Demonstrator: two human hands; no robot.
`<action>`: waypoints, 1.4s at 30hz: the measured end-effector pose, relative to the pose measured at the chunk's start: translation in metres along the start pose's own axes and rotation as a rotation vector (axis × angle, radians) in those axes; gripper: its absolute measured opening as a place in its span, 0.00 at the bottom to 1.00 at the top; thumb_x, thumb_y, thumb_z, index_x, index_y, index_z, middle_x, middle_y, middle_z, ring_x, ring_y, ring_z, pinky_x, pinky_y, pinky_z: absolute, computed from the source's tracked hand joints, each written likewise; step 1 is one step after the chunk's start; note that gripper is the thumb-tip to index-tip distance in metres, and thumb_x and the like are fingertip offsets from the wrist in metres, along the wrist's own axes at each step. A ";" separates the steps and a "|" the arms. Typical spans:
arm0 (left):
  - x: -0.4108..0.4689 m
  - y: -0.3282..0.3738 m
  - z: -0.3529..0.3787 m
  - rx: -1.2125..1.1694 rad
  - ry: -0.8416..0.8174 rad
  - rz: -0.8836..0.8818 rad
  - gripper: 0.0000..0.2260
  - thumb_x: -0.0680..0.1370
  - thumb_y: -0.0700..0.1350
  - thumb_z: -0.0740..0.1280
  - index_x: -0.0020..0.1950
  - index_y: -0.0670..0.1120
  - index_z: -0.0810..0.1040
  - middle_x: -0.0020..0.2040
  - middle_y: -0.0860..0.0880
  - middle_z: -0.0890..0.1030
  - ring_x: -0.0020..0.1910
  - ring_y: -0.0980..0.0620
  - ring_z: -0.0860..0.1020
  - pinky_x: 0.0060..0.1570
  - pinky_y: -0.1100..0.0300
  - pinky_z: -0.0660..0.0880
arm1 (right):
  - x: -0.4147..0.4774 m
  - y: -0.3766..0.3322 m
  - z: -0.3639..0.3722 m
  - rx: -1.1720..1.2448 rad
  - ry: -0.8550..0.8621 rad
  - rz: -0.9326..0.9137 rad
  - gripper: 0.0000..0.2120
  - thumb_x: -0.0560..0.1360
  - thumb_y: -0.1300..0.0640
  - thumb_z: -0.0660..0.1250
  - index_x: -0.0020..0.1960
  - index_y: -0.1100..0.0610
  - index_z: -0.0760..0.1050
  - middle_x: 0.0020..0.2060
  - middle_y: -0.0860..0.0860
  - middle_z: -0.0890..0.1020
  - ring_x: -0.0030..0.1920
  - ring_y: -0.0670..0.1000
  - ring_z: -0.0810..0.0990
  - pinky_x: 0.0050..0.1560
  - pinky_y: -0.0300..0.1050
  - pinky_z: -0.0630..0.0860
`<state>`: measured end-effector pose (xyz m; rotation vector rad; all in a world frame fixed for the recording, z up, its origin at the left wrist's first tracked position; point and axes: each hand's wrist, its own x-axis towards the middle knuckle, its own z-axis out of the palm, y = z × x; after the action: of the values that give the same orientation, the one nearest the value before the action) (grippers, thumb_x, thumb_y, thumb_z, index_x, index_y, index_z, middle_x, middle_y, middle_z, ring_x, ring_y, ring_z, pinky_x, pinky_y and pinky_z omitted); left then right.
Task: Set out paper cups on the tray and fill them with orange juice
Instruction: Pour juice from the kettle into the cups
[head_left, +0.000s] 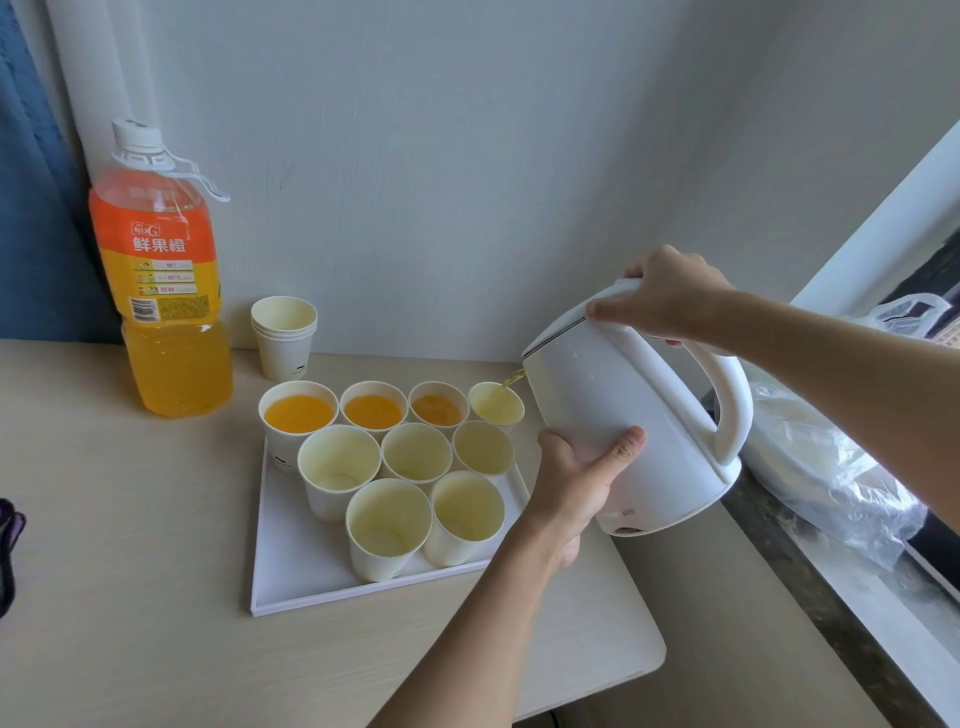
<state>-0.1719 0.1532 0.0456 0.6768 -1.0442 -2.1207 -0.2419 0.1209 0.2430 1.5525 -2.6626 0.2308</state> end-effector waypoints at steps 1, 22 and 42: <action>0.000 -0.001 0.000 0.000 -0.005 0.004 0.44 0.60 0.62 0.81 0.69 0.45 0.70 0.62 0.49 0.83 0.60 0.50 0.83 0.62 0.40 0.79 | 0.000 0.001 0.000 -0.001 0.002 0.002 0.15 0.69 0.44 0.71 0.40 0.57 0.78 0.30 0.55 0.79 0.25 0.54 0.73 0.30 0.40 0.71; 0.000 -0.008 0.005 0.003 -0.048 -0.008 0.55 0.52 0.71 0.82 0.70 0.44 0.71 0.63 0.49 0.83 0.62 0.48 0.82 0.60 0.45 0.78 | -0.003 0.005 -0.001 -0.031 -0.008 0.028 0.17 0.70 0.44 0.71 0.43 0.59 0.76 0.31 0.55 0.79 0.25 0.54 0.74 0.29 0.39 0.68; 0.000 -0.008 0.006 -0.027 -0.068 -0.035 0.53 0.55 0.69 0.83 0.71 0.43 0.70 0.63 0.48 0.83 0.62 0.47 0.82 0.53 0.48 0.80 | 0.000 0.005 0.001 -0.074 -0.014 0.002 0.17 0.70 0.44 0.70 0.40 0.59 0.77 0.26 0.55 0.77 0.24 0.55 0.74 0.29 0.39 0.67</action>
<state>-0.1788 0.1604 0.0421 0.6178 -1.0457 -2.1975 -0.2465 0.1230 0.2420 1.5352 -2.6512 0.1207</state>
